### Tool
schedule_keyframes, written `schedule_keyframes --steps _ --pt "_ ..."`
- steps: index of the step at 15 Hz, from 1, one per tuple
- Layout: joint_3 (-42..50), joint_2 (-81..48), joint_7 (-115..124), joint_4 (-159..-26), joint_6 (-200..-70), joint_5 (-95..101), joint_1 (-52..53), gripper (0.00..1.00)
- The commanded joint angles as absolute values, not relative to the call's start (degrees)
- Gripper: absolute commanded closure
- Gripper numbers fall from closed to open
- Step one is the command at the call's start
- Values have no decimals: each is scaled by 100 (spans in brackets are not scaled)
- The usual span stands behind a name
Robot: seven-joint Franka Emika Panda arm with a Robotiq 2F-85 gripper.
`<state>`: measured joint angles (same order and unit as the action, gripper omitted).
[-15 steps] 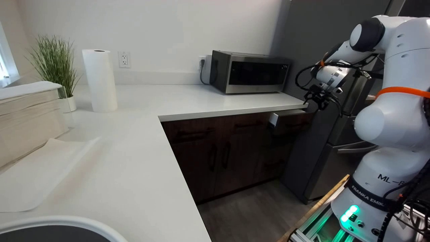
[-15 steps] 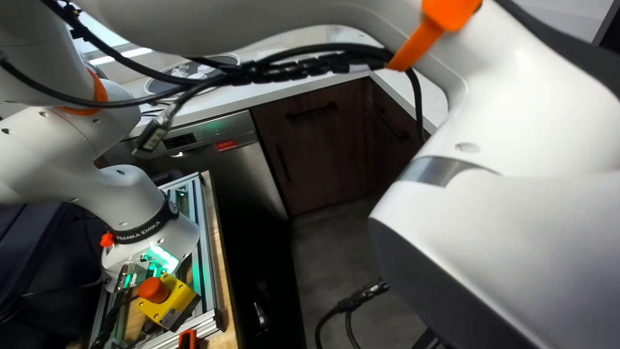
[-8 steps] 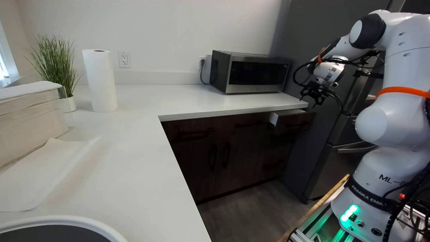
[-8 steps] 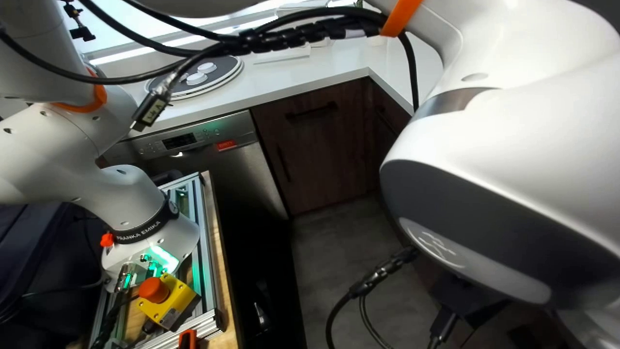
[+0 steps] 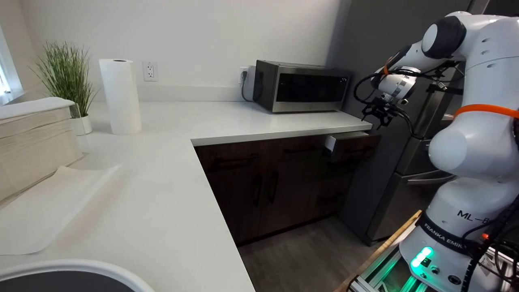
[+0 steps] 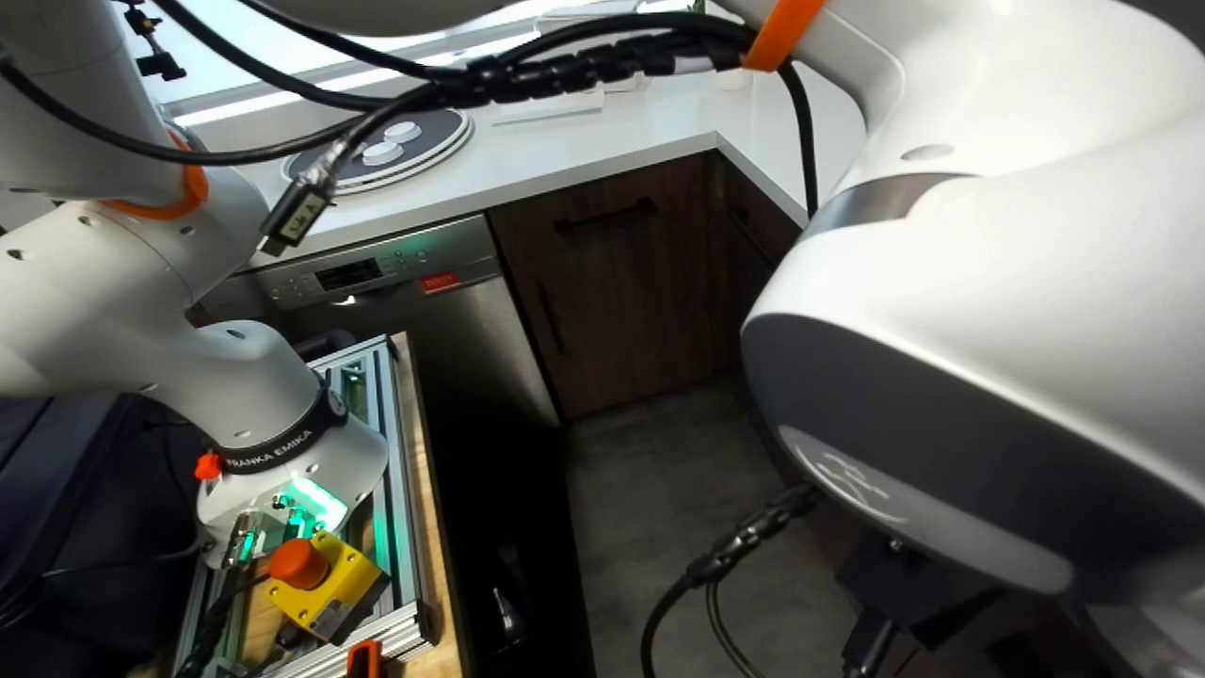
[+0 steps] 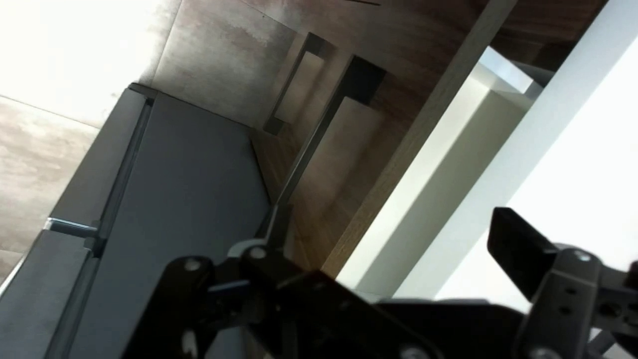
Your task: Open the drawer on the top right side of the kitchen counter
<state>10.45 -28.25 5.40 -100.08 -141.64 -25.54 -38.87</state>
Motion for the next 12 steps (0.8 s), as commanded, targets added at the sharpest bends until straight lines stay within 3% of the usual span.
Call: schedule_keyframes --steps 1,5,6,7,12 --pt "825 -3094 -299 -9598 -14116 -2549 -3839 0" --pt "594 -3459 -1054 -9019 -13938 -2324 -3736 0" --pt "477 -3557 -1324 -8860 -13831 -2350 -3785 25" --pt "430 -3690 -1552 -8719 -13925 -2293 -3774 26" --pt "230 -4309 -2736 -8218 -14000 -1891 -3892 65"
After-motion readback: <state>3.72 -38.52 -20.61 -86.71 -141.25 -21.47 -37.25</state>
